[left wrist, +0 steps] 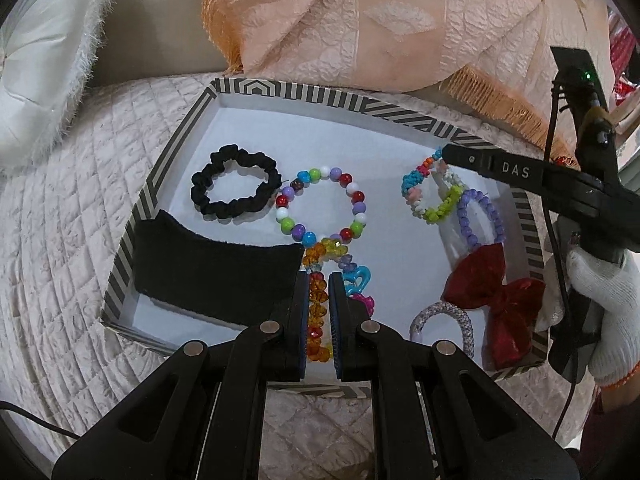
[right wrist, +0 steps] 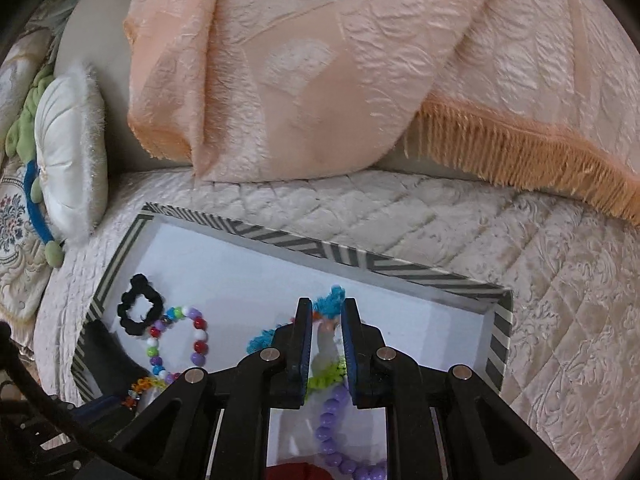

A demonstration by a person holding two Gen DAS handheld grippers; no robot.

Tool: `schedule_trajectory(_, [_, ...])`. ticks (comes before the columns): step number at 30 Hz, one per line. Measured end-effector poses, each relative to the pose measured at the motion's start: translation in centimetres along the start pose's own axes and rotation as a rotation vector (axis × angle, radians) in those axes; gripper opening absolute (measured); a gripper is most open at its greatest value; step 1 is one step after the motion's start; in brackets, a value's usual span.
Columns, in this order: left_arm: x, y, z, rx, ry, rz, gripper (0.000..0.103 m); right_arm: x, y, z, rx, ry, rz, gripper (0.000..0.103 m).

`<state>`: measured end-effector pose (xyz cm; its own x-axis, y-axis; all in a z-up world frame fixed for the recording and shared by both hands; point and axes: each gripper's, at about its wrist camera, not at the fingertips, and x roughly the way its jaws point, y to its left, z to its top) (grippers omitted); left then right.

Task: Organize jewelry
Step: 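Open both grippers to release the bracelets in the tray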

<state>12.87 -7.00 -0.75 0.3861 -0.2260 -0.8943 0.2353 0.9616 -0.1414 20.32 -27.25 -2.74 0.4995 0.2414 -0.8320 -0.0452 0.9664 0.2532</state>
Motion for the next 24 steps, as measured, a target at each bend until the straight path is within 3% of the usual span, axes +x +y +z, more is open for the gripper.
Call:
schedule_trajectory(2, [-0.1, -0.2, -0.1, 0.006, -0.009, 0.0, 0.011, -0.5, -0.4, -0.3, 0.021, -0.015, 0.021, 0.046])
schedule_trajectory(4, [-0.4, -0.3, -0.3, 0.021, -0.023, 0.018, 0.03, -1.4, -0.6, -0.7, 0.027, -0.023, 0.032, 0.046])
schedule_trajectory(6, [-0.6, -0.4, -0.5, 0.018, -0.028, 0.02, 0.038, -2.3, -0.3, -1.3, 0.016, -0.037, 0.031, 0.046])
schedule_trajectory(18, [-4.3, -0.7, -2.6, 0.024, -0.086, 0.067, 0.038, -11.5, 2.2, -8.1, -0.025, -0.164, 0.002, 0.046])
schedule_trajectory(24, [-6.5, -1.0, -5.2, 0.033, -0.107, 0.082, 0.038, -13.7, 3.6, -12.3, 0.006, -0.154, -0.039, 0.046])
